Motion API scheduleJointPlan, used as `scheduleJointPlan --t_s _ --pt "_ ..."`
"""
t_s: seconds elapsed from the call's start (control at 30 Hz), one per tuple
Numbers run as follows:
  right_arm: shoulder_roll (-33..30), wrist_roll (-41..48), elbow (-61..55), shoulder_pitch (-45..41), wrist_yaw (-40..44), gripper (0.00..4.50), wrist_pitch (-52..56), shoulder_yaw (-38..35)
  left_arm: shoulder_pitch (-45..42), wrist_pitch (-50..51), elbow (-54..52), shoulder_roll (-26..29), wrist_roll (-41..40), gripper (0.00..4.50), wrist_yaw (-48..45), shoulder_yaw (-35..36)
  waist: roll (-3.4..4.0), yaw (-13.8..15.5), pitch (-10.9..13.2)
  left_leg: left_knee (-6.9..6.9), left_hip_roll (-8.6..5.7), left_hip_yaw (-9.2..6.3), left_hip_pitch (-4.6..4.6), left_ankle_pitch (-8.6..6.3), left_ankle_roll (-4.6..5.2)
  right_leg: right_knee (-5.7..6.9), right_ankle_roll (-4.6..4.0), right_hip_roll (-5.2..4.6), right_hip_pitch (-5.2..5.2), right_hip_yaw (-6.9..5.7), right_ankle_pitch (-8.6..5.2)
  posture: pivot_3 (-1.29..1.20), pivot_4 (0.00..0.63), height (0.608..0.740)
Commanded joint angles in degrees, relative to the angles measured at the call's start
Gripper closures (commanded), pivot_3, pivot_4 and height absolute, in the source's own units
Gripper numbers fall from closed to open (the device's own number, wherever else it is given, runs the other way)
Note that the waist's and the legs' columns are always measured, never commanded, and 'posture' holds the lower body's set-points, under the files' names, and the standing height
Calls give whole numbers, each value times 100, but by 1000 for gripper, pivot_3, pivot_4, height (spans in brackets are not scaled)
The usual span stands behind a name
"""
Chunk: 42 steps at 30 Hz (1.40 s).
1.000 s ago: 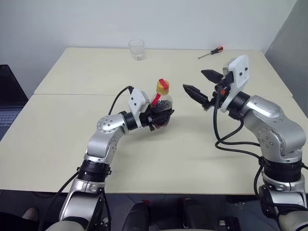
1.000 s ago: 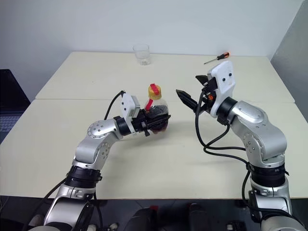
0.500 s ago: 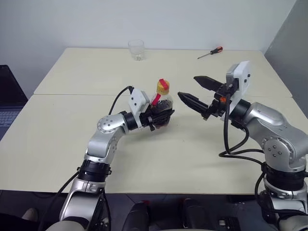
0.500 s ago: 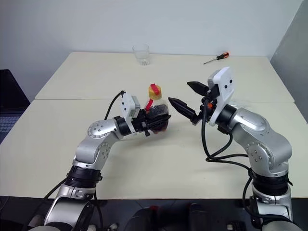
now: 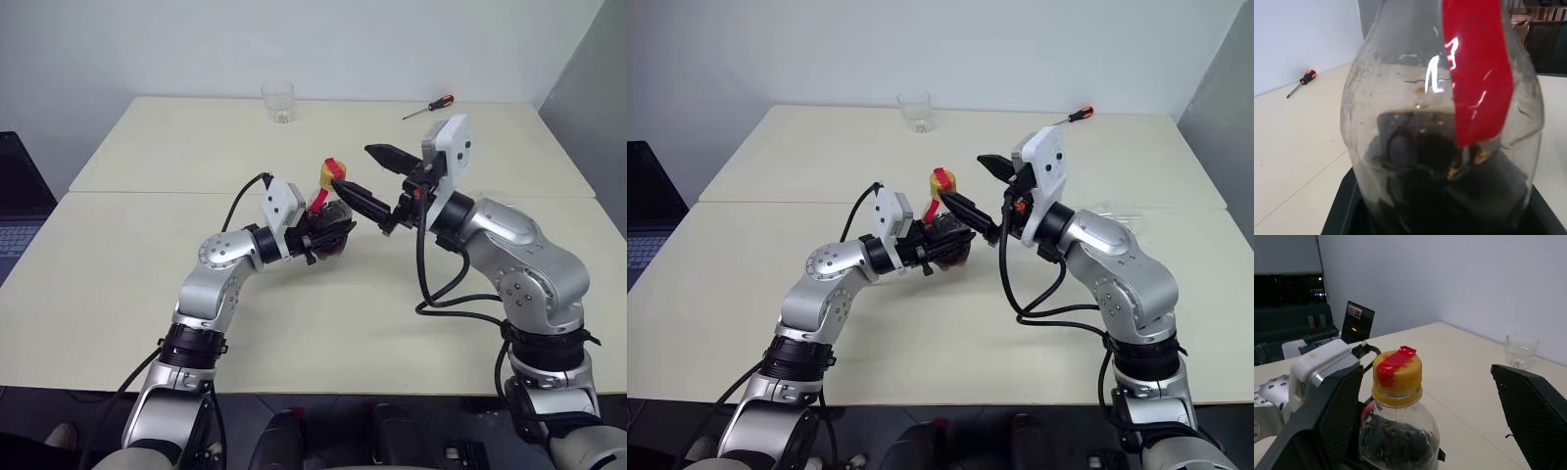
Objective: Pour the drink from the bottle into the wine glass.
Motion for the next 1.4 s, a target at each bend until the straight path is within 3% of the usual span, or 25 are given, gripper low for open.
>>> scheduleJointPlan --t_s 0.03,0.77,1.4 --pt "63 -98 -35 -193 -16 51 -194 -1 -98 -109 -338 -19 -79 2481 18 74 0 0 0 0 0 0 0 0 0 0 0 0 0 0 0 0 150 740" --pt "-265 -246 -55 -28 63 51 -181 -146 -149 -170 -251 -56 -55 2481 31 75 0 1 0 0 -1 1 0 0 0 0 0 0 0 1 0 0 150 740" --pt "-716 298 -537 421 289 51 138 -497 -182 -222 -156 -44 -48 2481 -23 95 0 1 0 0 0 0 -1 0 0 -1 0 0 0 0 0 0 150 740"
